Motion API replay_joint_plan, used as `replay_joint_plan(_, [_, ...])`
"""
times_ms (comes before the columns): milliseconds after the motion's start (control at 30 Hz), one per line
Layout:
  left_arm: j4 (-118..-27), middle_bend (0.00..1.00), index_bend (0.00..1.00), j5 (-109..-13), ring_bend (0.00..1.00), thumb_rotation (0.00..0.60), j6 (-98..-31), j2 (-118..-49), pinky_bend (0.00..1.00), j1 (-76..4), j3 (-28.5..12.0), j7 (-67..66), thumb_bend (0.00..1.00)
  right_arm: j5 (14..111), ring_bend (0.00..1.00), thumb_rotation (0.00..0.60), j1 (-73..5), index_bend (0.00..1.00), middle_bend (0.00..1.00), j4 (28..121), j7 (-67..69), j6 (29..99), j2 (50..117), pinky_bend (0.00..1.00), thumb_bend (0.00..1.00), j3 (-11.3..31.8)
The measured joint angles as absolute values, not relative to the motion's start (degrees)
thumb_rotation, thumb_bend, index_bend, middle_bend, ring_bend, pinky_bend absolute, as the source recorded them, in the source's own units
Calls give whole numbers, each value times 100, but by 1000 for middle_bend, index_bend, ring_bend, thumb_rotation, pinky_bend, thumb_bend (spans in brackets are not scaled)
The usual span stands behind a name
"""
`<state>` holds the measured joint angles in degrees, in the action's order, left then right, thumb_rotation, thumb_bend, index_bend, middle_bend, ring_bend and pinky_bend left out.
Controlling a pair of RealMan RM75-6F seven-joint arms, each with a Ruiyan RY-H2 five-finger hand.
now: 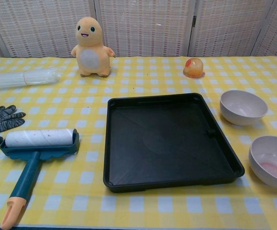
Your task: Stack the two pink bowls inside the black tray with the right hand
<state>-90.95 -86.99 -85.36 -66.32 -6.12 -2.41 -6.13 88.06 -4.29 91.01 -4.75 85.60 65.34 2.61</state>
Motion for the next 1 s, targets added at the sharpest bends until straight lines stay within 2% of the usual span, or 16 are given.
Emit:
replay_joint_plan(267, [-9108, 77, 0, -8704, 106, 600, -8486, -6683, 43, -661, -250, -640, 362, 8877, 0, 600, -365, 0, 0, 9143, -455, 8587, 6454, 0, 445, 170])
replay_joint_plan(467, [-9137, 77, 0, -8758, 107, 600, -8544, -6668, 43, -654, -241, -608, 361, 9032, 0, 600, -423, 4, 0, 9176, -535, 8299, 6429, 0, 445, -20])
replay_joint_plan(767, [-9234, 77, 0, -8791, 106, 600, -8722, -6539, 43, -566, -235, -518, 361, 9368, 0, 600, -723, 174, 0, 9131, -999, 7430, 6565, 0, 445, -429])
replay_joint_plan(1000, [-9313, 77, 0, -8860, 106, 600, -8825, -6447, 43, -504, -214, -426, 361, 9619, 0, 600, -1001, 266, 0, 8992, -1121, 6972, 6904, 0, 445, -599])
